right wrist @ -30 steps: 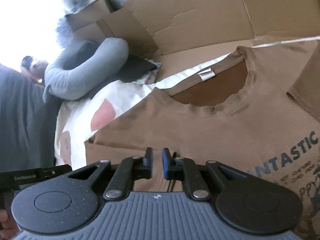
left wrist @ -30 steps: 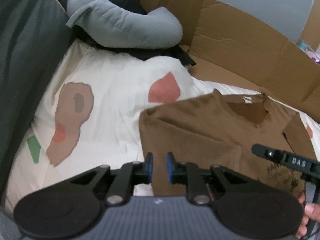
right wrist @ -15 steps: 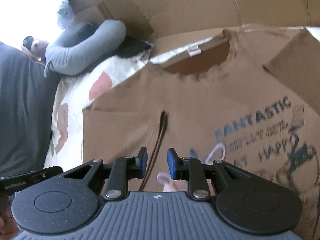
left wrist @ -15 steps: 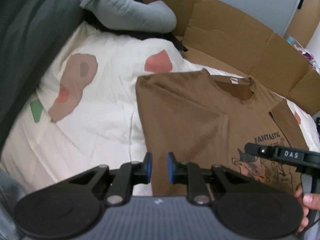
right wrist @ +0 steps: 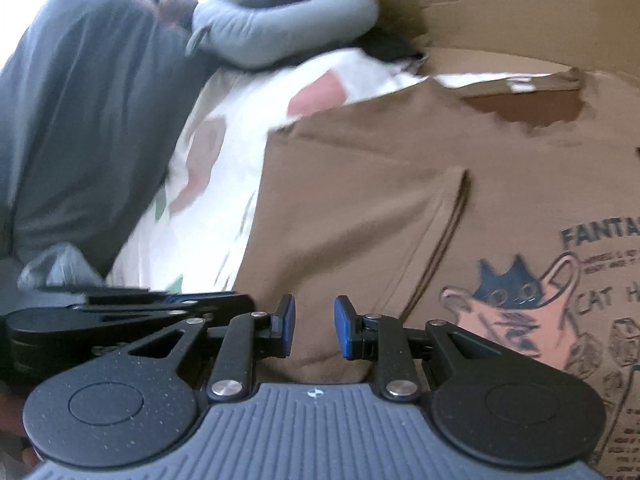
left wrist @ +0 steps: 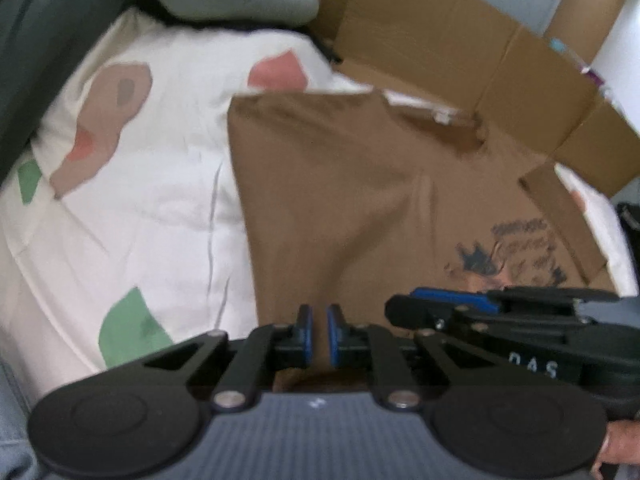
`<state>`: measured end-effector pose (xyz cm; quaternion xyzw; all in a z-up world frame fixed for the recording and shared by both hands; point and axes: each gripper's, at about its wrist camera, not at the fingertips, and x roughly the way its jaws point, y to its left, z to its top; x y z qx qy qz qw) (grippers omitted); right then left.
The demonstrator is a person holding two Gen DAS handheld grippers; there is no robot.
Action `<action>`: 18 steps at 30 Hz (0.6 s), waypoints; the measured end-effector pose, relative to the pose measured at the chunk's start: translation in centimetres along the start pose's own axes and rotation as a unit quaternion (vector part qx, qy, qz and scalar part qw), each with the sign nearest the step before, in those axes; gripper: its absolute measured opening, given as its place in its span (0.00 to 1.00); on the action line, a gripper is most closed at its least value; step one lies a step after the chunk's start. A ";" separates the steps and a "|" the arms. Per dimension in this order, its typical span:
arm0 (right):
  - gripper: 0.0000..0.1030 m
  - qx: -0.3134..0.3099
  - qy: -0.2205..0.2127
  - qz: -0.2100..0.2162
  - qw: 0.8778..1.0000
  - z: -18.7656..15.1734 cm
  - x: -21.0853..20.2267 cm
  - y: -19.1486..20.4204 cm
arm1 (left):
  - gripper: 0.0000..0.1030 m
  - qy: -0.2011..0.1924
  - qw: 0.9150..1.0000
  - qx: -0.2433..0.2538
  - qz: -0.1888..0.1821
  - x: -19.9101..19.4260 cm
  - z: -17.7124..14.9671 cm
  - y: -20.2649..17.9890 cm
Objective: Fold clothes
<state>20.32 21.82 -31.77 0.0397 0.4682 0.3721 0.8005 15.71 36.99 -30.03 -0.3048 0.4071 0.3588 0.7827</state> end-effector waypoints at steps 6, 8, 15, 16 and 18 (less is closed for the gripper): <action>0.22 -0.043 0.038 -0.018 0.998 -1.3 1.5 0.8 | 0.09 0.013 1.000 0.007 0.015 -0.2 -1.5 0.8; 0.22 -0.052 0.042 -0.022 0.998 -1.4 1.5 0.9 | 0.09 0.011 1.000 0.008 0.018 -0.6 -1.7 0.9; 0.21 -0.066 0.049 -0.033 0.996 -1.3 1.7 1.1 | 0.09 -0.017 1.000 0.003 0.002 -1.2 0.4 0.6; 0.21 -0.062 0.050 -0.032 0.996 -1.2 1.7 1.0 | 0.09 -0.019 1.000 0.006 0.001 -1.0 0.7 0.5; 0.21 -0.056 0.051 -0.029 0.997 -1.2 1.7 0.8 | 0.09 -0.023 1.000 0.011 -0.001 -0.5 1.3 0.2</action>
